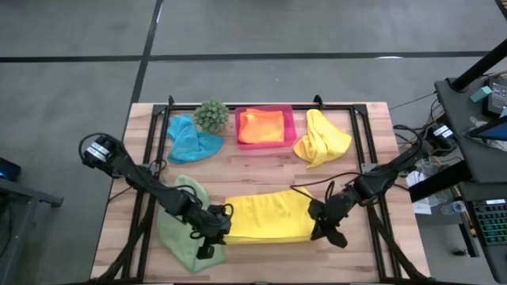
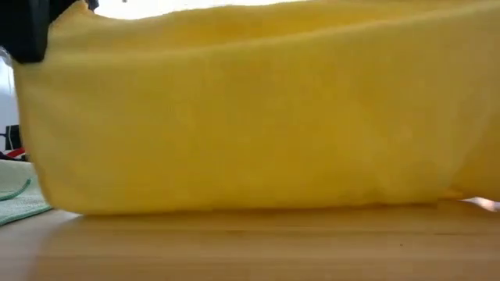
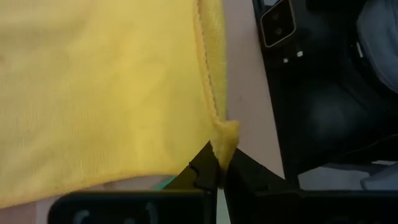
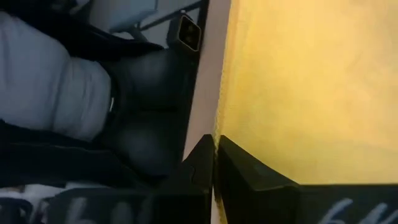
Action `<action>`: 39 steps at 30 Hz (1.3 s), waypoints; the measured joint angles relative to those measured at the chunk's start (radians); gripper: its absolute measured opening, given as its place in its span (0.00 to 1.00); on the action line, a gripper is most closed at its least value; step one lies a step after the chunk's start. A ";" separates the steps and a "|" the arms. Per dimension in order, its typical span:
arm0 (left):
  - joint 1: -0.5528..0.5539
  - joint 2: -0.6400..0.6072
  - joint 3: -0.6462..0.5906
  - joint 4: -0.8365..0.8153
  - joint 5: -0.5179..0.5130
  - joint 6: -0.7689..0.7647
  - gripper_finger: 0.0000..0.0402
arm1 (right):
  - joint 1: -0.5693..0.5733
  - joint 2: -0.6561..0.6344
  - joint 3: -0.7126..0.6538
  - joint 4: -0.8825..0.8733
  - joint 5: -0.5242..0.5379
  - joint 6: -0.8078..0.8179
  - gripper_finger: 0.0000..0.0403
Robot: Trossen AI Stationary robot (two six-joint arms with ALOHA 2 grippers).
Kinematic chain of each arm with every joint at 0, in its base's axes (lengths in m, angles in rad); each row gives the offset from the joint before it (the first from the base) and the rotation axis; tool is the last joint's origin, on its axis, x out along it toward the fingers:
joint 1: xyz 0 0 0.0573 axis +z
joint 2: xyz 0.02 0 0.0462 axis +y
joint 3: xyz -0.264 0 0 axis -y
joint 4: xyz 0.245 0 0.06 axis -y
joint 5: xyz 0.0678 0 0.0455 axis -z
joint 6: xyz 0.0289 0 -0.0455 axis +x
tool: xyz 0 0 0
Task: Fold microfiber towels
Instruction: Fold the bottom yellow microfiber towel
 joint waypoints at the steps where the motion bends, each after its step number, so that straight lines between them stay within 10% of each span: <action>1: 0.000 0.008 0.000 0.004 0.004 0.000 0.00 | -0.001 0.001 -0.009 0.000 0.000 0.019 0.02; 20: -0.007 0.083 0.000 0.095 0.078 -0.023 0.01 | -0.003 0.220 -0.022 0.144 -0.144 0.061 0.06; 30: -0.003 0.076 0.002 0.022 0.140 -0.075 0.27 | -0.043 0.164 -0.022 -0.015 -0.141 0.061 0.28; 39: 0.094 0.042 0.001 -0.045 -0.100 0.112 0.33 | -0.084 0.020 -0.022 -0.376 0.352 -0.039 0.28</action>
